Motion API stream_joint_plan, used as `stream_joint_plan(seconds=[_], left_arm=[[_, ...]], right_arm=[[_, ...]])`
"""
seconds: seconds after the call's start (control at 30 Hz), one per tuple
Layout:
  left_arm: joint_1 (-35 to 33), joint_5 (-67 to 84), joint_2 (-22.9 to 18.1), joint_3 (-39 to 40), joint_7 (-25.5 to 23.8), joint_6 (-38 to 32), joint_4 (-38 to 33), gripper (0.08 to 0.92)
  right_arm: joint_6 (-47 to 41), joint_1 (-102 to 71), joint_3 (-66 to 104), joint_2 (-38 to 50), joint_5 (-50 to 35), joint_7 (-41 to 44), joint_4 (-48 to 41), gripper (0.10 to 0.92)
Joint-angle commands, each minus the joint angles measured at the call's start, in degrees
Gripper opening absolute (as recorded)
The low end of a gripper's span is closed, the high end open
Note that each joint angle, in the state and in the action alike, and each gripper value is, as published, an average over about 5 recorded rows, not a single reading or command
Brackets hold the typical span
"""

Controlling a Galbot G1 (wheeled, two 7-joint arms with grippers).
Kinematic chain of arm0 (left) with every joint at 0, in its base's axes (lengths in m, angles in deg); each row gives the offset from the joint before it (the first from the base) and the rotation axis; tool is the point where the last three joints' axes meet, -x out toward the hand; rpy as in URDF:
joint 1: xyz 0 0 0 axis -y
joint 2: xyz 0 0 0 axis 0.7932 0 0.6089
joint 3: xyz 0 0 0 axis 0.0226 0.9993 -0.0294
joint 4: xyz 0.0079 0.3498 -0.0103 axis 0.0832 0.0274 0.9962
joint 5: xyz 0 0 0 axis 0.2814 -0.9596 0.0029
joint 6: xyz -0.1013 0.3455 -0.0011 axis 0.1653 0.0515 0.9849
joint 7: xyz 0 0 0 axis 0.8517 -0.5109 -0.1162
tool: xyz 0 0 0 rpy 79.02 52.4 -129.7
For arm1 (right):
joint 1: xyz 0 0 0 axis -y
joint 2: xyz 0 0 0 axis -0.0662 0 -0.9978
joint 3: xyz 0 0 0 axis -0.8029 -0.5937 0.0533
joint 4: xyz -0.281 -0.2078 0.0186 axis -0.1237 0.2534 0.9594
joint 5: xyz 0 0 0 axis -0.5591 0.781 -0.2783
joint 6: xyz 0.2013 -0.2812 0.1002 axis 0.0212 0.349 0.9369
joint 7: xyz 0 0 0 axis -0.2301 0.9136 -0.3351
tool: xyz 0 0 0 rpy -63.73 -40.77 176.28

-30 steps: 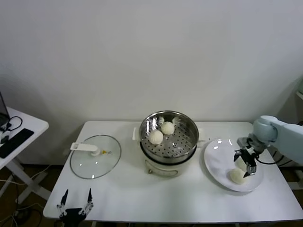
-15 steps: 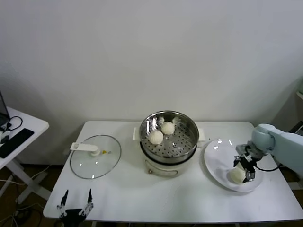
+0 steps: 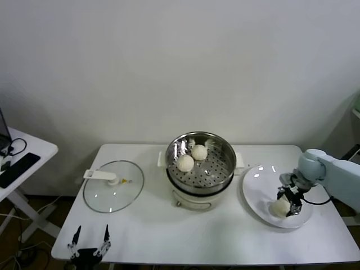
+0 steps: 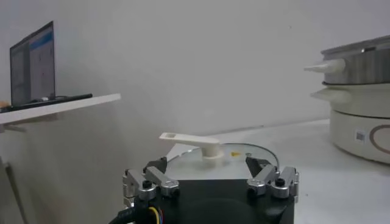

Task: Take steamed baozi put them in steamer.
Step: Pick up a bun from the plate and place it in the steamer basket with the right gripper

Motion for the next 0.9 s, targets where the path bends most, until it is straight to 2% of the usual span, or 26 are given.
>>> stream_joint_plan(seconds=[0.03,0.37,0.57,0.9], left_arm=[[-0.12,-0.13,-2.26,0.09,0.02,0.01,-0.19,0.823],[-0.38,-0.32,-2.29,-0.03,0.09,-0.11,-0.24,0.823],[-0.39,-0.54,-2.50,-0.02,0.22,-0.11,-0.24,0.823],[-0.25,-0.73,-2.78,0.01,0.99,-0.22,-0.01,0.823]], right_arm=[[0.98,7.16,-3.73,0.08,-1.21,0.51,1.49,0.704],[8.04,34.31,-18.85,-4.26,-9.28,3.39,4.91,0.673],[11.93,43.84,-19.44,-9.73,-13.38,4.47,7.60,0.670],[20.65,46.89,-13.98,-18.77,-8.77,6.23,16.83,0.676]])
